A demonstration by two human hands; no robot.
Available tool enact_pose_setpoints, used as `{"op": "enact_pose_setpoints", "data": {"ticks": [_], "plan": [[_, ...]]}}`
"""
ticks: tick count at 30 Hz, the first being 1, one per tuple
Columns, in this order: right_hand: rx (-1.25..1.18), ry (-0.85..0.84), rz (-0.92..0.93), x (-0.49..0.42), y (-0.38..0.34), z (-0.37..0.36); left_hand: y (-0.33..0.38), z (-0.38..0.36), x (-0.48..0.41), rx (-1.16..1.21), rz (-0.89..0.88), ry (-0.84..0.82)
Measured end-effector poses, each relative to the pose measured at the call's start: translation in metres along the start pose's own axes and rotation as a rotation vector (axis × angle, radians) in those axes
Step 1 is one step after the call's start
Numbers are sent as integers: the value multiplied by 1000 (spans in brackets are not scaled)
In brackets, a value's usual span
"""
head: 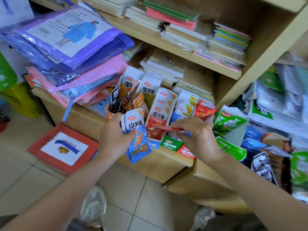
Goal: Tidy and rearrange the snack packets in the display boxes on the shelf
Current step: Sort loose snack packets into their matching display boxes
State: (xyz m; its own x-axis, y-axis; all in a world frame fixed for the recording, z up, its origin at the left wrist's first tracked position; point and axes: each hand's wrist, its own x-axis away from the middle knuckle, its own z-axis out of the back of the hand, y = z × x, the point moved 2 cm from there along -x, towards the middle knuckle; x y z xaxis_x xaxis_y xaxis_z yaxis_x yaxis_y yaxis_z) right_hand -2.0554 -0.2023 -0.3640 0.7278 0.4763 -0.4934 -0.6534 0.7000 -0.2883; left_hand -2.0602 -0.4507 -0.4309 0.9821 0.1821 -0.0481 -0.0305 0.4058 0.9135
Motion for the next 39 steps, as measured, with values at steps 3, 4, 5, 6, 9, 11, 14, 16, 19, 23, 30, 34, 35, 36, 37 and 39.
{"op": "enact_pose_setpoints", "data": {"ticks": [3, 4, 5, 6, 9, 11, 14, 16, 19, 23, 30, 34, 35, 36, 37, 39], "plan": [[-120, 150, -272, -2, -1, 35, 3, -3, -1, 11, -14, -15], [-176, 205, -349, -3, 0, 47, 4, -3, -2, 16, -22, -16], [-227, 257, -405, -4, 1, 60, 7, -4, -2, 17, -37, -15], [-269, 296, -449, -5, 5, 72, 11, -4, -3, 15, -54, -12], [-278, 340, -547, -3, 27, 100, 19, -9, -4, 8, -73, 1], [-225, 341, -608, 2, 44, 110, 22, -12, -5, -5, -86, -6], [-138, 306, -708, 6, 65, 122, 25, -16, -6, -7, -90, -2], [-58, 266, -720, 5, 75, 129, 29, -19, -5, -33, -84, 15], [7, 189, -679, 0, 77, 134, 36, -23, -3, -60, -88, 22], [150, 160, -611, -11, 74, 139, 43, -23, -3, -34, -88, 23], [338, -115, -566, -26, 80, 117, 47, -21, -7, 5, -89, 48], [354, -274, -592, -30, 89, 84, 45, -20, -7, 8, -103, 48], [357, -311, -582, -30, 90, 77, 44, -19, -7, 3, -100, 51], [353, -333, -570, -31, 91, 71, 43, -19, -8, 0, -102, 54], [353, -351, -566, -30, 91, 66, 42, -18, -9, -6, -99, 58], [358, -386, -571, -27, 95, 56, 42, -16, -10, -9, -96, 72]]}}
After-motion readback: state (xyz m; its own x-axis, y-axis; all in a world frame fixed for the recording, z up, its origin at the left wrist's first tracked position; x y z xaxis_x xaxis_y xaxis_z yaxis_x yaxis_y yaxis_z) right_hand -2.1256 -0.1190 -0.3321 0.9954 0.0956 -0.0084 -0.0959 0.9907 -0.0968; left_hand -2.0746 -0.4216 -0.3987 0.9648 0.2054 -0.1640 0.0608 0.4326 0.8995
